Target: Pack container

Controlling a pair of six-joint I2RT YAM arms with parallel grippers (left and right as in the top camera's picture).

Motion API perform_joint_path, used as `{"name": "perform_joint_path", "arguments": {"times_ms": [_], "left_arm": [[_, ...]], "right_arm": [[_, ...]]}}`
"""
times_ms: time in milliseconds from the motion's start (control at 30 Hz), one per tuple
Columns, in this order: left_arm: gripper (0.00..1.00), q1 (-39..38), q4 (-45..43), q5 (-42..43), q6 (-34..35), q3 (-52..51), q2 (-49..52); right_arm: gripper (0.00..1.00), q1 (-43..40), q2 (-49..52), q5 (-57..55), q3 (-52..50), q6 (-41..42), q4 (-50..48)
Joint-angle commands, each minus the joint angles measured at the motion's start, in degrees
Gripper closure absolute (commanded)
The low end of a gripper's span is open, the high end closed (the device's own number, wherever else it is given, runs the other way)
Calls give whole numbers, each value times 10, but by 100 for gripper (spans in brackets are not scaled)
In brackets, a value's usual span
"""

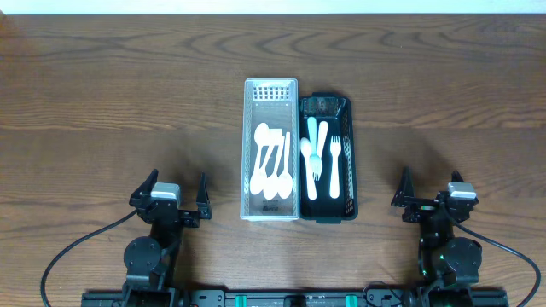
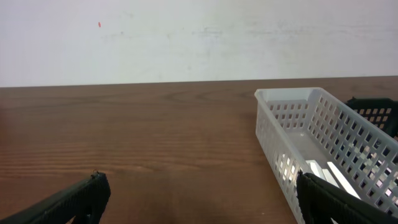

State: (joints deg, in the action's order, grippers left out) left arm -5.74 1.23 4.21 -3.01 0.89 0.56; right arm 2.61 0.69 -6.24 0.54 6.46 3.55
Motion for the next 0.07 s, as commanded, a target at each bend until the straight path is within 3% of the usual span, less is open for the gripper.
{"name": "perform_joint_path", "arguments": {"times_ms": [0,33], "left_arm": [[2,-2,24,20,3,-7,-3],[2,-2,24,20,3,-7,-3]], "right_arm": [[1,6,-3,-6,-2,-7,1],[1,6,-3,-6,-2,-7,0]]}}
